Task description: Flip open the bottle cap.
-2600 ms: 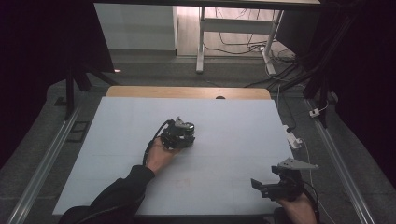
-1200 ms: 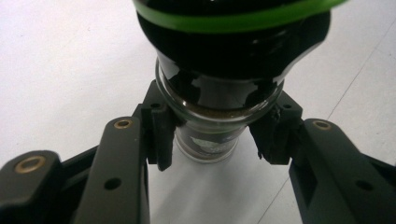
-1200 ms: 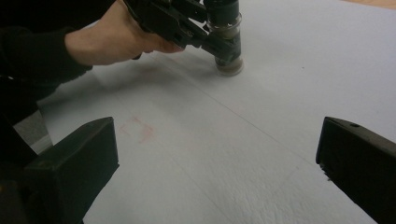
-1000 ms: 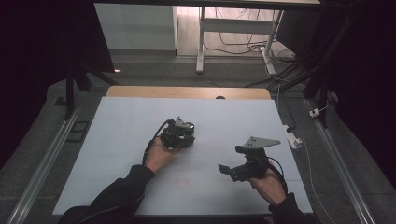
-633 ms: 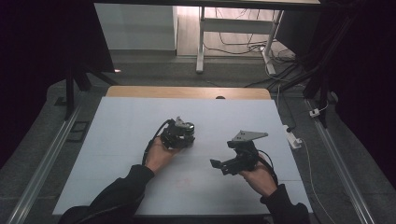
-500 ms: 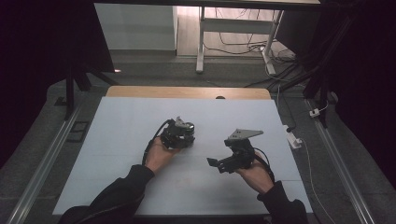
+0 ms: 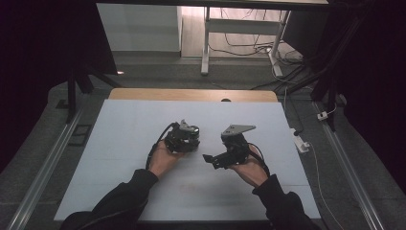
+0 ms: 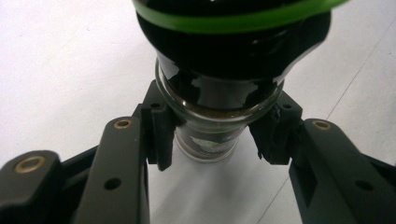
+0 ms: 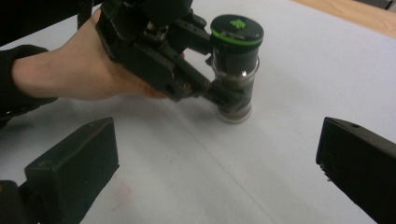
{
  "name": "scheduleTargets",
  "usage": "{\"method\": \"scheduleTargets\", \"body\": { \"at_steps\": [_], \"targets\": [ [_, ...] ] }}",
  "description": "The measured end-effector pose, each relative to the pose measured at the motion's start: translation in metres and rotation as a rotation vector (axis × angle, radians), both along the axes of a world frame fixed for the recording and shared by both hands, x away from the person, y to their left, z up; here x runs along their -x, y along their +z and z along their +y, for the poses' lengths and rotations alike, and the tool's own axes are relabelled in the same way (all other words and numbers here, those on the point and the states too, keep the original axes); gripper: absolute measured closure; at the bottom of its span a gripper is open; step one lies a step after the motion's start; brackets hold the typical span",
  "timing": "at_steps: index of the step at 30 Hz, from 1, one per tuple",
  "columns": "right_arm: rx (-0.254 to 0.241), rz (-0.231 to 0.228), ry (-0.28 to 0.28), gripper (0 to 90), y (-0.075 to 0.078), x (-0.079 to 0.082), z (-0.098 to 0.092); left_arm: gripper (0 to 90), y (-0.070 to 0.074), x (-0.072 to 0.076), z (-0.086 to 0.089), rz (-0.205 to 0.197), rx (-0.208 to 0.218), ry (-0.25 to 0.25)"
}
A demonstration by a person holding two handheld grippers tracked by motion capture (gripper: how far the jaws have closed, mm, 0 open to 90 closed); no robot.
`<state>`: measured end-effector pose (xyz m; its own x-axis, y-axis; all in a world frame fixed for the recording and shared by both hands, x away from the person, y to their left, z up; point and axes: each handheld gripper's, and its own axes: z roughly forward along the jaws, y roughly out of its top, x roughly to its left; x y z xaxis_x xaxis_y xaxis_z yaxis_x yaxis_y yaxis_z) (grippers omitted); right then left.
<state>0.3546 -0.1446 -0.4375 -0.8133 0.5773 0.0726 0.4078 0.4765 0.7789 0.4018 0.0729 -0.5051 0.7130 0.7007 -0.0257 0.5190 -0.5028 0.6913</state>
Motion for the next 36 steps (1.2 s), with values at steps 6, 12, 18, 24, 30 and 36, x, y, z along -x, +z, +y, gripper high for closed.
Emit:
{"method": "scheduleTargets", "body": {
  "at_steps": [6,12,18,24,30,36],
  "targets": [
    [0.000,0.011,-0.003,0.0,-0.004,-0.011,0.015,54.0,0.000,0.000,0.000,0.001,0.000,0.000],
    [0.021,0.007,-0.015,0.0,-0.010,-0.023,0.025,54.0,0.000,0.000,0.000,0.000,-0.001,0.001],
    [0.039,0.002,-0.026,2.6,-0.014,-0.032,0.025,53.9,0.000,0.000,0.000,0.001,-0.003,0.000],
    [0.022,-0.023,-0.001,28.4,-0.011,-0.035,0.024,54.0,0.000,0.000,0.000,0.000,-0.003,0.000],
    [0.030,-0.009,0.050,62.2,-0.010,-0.038,0.026,54.0,0.000,0.000,0.000,0.000,-0.004,0.000],
    [0.046,-0.007,0.085,87.0,-0.015,-0.040,0.032,54.0,0.000,0.000,0.000,0.001,-0.007,-0.001]
  ]
}}
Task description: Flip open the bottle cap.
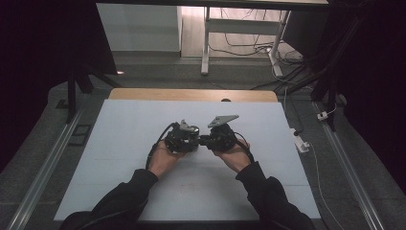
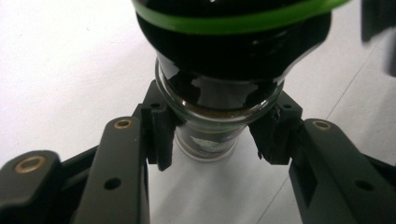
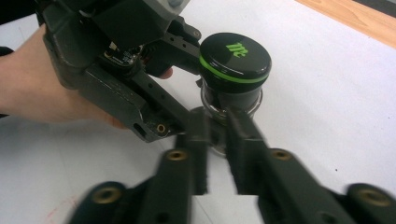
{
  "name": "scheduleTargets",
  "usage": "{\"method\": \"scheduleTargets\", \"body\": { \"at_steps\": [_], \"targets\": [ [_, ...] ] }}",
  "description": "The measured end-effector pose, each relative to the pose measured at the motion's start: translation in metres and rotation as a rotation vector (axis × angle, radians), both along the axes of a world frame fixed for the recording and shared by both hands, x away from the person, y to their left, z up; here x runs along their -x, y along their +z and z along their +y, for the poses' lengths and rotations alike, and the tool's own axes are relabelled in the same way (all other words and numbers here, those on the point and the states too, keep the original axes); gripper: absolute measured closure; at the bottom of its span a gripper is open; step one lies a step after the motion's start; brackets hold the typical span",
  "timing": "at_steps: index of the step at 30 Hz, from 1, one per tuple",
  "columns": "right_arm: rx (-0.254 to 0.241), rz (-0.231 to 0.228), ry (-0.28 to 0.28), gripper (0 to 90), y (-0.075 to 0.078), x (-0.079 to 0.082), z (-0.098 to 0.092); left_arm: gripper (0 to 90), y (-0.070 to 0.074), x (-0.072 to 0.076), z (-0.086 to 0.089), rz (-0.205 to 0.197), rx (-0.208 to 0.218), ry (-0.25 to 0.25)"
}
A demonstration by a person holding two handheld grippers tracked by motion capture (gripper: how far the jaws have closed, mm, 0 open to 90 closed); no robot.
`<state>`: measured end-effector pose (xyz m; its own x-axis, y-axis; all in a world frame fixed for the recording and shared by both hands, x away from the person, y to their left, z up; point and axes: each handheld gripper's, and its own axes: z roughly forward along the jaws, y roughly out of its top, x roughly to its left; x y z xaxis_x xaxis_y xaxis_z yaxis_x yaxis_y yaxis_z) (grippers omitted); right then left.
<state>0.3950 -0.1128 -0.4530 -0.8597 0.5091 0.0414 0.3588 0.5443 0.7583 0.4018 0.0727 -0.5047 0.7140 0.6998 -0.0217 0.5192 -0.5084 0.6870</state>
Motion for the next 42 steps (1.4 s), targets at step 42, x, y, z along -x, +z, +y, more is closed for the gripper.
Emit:
{"method": "scheduleTargets", "body": {
  "at_steps": [42],
  "targets": [
    [-0.040,-0.002,-0.011,89.9,0.006,-0.006,0.011,54.1,0.000,0.000,0.000,0.003,0.001,0.005]
  ]
}}
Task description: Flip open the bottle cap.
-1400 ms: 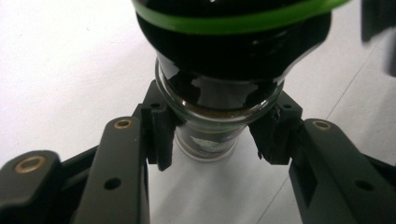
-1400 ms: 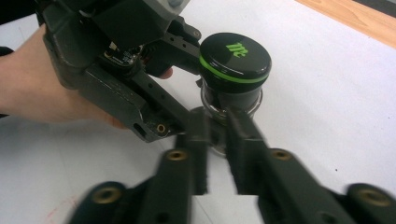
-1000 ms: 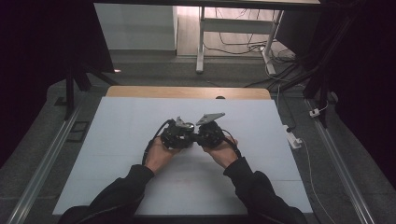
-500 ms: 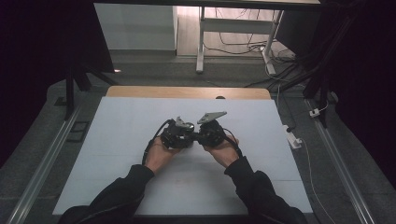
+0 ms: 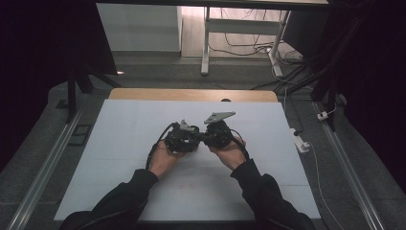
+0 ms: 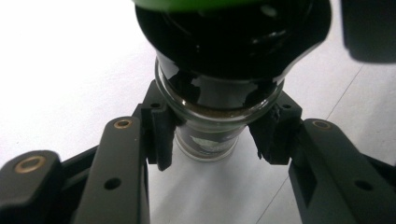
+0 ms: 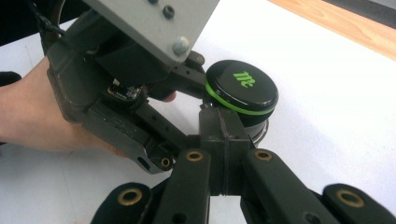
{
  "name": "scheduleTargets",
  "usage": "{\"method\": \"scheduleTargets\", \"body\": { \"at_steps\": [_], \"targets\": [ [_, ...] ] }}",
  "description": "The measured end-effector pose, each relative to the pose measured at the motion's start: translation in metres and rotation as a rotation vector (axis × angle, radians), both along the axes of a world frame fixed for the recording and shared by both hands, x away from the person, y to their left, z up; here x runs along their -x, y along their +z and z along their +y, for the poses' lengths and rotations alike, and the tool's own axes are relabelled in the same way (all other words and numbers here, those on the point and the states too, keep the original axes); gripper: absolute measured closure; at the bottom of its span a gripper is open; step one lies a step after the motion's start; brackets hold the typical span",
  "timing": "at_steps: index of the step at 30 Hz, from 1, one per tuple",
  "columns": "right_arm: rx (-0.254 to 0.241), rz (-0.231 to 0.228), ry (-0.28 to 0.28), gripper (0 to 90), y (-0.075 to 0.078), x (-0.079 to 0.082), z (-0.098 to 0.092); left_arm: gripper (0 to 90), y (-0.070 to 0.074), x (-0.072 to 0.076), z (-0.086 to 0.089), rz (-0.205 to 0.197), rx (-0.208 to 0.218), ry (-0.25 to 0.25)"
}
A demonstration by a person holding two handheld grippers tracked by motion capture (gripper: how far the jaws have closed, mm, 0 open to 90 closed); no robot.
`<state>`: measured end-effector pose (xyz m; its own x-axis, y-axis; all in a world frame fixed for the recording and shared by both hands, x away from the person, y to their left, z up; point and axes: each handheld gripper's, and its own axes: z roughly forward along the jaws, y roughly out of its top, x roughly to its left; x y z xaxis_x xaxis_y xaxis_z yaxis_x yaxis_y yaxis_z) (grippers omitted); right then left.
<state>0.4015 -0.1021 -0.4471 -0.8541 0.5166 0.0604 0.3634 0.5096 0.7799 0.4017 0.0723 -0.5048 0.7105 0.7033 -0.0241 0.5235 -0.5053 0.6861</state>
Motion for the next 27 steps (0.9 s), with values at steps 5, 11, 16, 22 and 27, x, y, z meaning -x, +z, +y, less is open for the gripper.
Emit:
{"method": "scheduleTargets", "body": {
  "at_steps": [5,11,16,22,27],
  "targets": [
    [-0.008,-0.011,-0.006,89.9,0.004,-0.002,0.000,54.1,0.000,0.000,0.000,0.001,0.002,0.004],
    [-0.014,-0.027,-0.015,89.9,0.009,-0.005,0.000,54.1,0.000,0.000,0.000,0.003,-0.004,0.000],
    [-0.024,-0.037,-0.029,90.0,0.012,-0.010,0.000,54.1,0.000,0.000,0.000,0.002,0.000,0.002],
    [-0.041,-0.035,-0.047,89.9,0.013,-0.016,0.001,54.1,0.000,0.001,-0.001,-0.003,-0.002,0.005],
    [-0.039,-0.037,-0.064,89.9,0.012,-0.022,0.003,54.0,0.000,0.001,-0.001,-0.005,-0.004,0.004]
  ]
}}
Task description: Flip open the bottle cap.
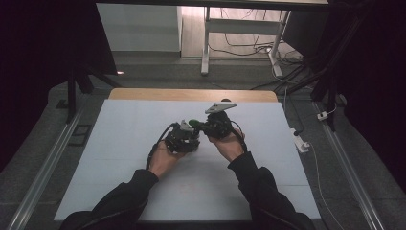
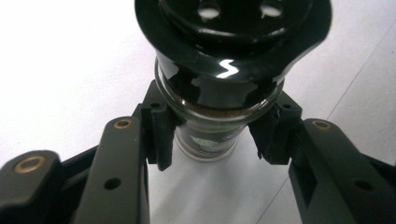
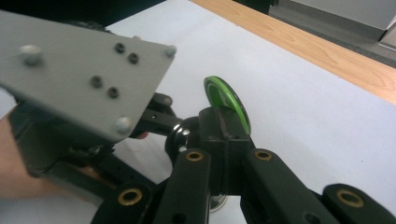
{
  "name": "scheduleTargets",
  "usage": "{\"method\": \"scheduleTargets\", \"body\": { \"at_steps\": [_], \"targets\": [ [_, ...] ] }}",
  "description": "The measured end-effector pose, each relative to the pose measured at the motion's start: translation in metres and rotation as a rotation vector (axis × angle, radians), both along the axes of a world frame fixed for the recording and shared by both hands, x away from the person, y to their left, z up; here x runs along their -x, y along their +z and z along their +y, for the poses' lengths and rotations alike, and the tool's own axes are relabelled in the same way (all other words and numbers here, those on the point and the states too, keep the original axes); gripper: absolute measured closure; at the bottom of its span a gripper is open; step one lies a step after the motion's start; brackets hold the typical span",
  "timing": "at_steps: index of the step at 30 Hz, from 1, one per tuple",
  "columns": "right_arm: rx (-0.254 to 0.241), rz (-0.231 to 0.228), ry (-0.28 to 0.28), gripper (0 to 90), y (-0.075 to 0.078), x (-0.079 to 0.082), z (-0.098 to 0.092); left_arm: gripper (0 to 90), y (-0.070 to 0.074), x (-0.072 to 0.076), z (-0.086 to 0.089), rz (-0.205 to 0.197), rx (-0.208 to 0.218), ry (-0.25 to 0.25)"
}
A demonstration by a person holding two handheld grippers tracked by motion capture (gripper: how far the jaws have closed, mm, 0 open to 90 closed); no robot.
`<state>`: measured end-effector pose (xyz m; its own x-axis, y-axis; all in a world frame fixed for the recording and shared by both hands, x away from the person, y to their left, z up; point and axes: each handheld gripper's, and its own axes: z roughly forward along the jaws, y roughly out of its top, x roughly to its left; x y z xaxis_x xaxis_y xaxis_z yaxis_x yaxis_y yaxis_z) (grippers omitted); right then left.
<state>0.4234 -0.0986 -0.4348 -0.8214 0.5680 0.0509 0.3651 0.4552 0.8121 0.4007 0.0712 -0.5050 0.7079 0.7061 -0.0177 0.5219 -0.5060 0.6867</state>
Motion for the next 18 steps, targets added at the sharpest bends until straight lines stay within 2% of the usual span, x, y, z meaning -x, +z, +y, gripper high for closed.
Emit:
{"method": "scheduleTargets", "body": {
  "at_steps": [6,16,18],
  "targets": [
    [0.003,0.017,-0.023,89.9,-0.0049,-0.0058,-0.0003,54.0,-0.0002,-0.0001,0.0000,-0.001,0.003,0.002],
    [-0.007,0.021,-0.008,89.5,-0.0044,-0.0040,-0.0028,53.0,0.0003,-0.0014,0.0007,0.005,0.004,-0.004],
    [-0.008,0.023,-0.007,86.2,-0.0045,-0.0031,-0.0037,50.1,0.0005,-0.0014,0.0010,0.011,0.013,-0.013]
  ]
}}
